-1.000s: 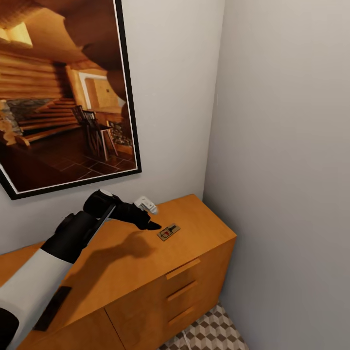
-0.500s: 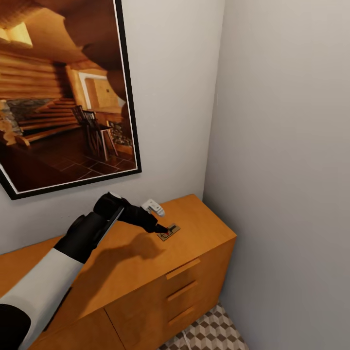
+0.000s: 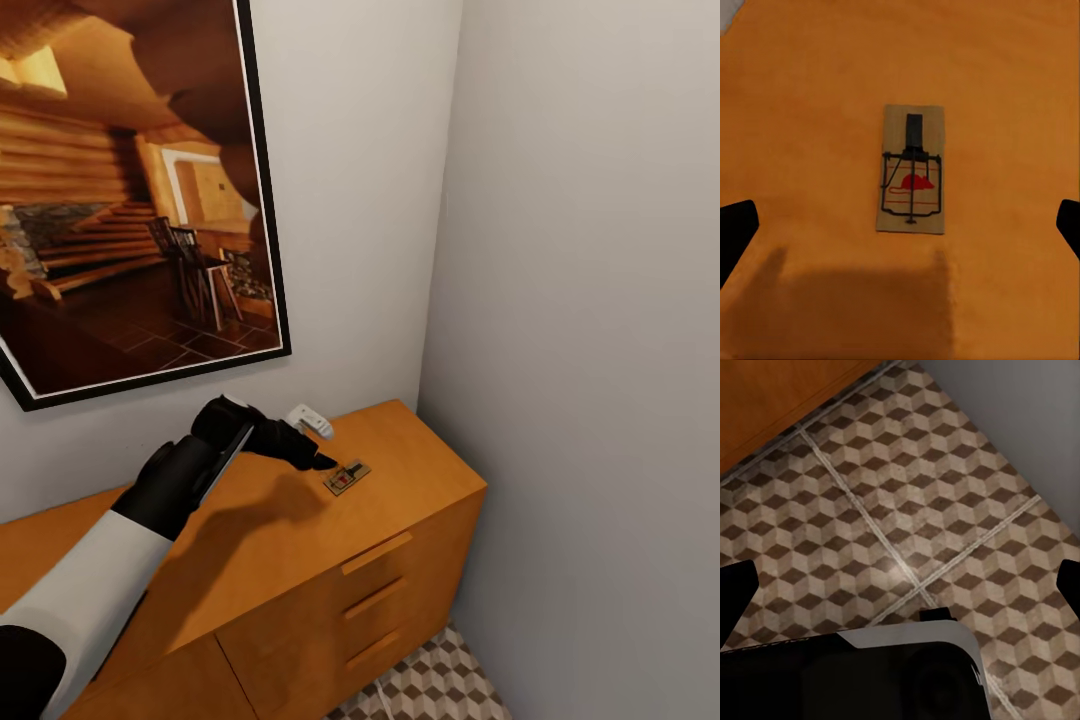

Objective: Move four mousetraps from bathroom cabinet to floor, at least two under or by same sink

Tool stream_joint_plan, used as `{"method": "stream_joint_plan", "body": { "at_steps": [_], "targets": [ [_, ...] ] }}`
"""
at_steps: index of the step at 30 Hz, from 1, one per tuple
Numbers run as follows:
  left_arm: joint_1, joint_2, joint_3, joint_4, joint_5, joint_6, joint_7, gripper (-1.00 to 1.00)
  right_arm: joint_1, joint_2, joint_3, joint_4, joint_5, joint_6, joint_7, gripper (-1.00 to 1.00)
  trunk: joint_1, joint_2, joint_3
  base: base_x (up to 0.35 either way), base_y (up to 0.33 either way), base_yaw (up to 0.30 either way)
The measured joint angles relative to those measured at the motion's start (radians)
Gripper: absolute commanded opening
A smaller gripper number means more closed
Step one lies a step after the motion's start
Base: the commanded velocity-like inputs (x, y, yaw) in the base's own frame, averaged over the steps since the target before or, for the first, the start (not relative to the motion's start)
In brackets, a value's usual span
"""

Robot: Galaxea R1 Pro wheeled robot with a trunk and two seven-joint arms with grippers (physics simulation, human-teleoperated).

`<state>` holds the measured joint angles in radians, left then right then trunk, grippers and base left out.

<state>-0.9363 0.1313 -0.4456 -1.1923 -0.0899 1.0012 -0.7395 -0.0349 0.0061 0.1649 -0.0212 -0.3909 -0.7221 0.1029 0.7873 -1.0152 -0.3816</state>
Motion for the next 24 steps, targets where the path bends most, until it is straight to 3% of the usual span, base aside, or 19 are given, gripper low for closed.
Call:
{"method": "stream_joint_plan", "body": {
  "at_steps": [7, 24],
  "targets": [
    [0.0, -0.001, 0.016, 0.0, 0.003, 0.003, 0.082, 1.0, 0.0, 0.0, 0.0, 0.0, 0.0, 0.0, 0.0, 1.0, 0.0, 0.0, 0.0, 0.0, 0.0, 0.0],
    [0.0, -0.008, 0.018, 0.002, 0.004, 0.004, 0.099, 1.0, 0.0, 0.001, 0.0, 0.0, 0.0, 0.001, 0.0, 1.0, 0.0, 0.0, 0.0, 0.0, 0.0, 0.0]
  ]
}}
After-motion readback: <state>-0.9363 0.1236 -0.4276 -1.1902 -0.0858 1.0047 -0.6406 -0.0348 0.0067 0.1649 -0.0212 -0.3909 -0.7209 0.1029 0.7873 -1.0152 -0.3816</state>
